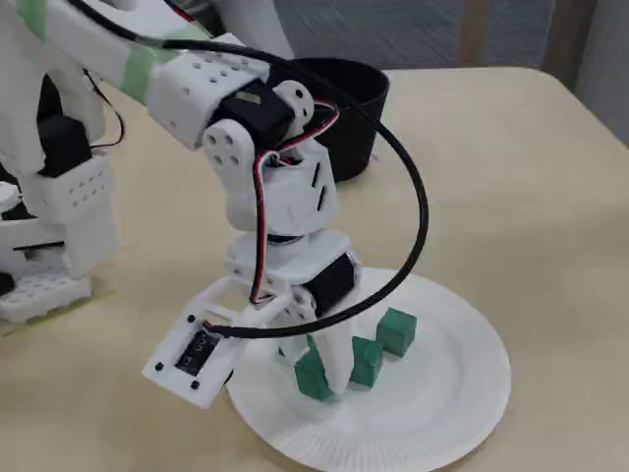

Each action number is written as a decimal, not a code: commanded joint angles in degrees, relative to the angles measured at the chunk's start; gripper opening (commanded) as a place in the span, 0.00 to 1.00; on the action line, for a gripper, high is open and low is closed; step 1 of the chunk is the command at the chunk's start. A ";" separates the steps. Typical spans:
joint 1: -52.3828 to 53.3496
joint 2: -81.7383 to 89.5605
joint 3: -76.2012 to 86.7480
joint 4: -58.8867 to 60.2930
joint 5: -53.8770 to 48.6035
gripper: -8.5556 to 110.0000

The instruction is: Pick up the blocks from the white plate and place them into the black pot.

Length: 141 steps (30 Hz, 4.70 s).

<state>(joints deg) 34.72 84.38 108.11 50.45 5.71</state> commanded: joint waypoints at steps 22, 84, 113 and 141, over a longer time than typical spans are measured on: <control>-47.72 33.49 -11.51 5.80 -5.80 0.05; -35.42 31.55 1.32 12.57 -6.15 0.05; -13.45 4.75 -16.70 22.32 1.14 0.20; -14.24 -4.66 -18.19 12.04 5.01 0.29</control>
<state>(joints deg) 21.09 79.10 92.64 62.75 10.81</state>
